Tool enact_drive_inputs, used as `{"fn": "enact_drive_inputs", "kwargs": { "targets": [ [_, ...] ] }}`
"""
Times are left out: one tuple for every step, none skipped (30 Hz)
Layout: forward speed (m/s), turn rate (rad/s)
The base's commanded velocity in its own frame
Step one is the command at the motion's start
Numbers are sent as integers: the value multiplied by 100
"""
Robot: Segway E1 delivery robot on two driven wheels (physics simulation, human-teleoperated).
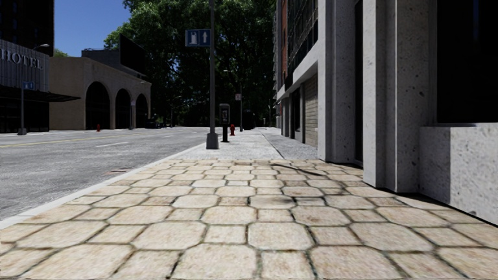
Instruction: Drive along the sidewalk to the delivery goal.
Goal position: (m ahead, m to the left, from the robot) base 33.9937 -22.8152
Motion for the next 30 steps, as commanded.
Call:
{"fn": "enact_drive_inputs", "kwargs": {
  "targets": [
    [200,0],
    [200,0],
    [200,0],
    [200,0],
    [200,0],
    [200,0],
    [200,0],
    [200,0],
    [200,0],
    [200,0],
    [200,0],
    [200,0],
    [200,0],
    [200,0],
    [200,0],
    [200,0],
    [200,0],
    [200,-5],
    [200,-7],
    [200,-7],
    [200,-7],
    [200,-7],
    [200,-7],
    [200,-7],
    [200,-7],
    [200,-7],
    [200,-7],
    [200,-7],
    [200,-7],
    [200,-7]
  ]
}}
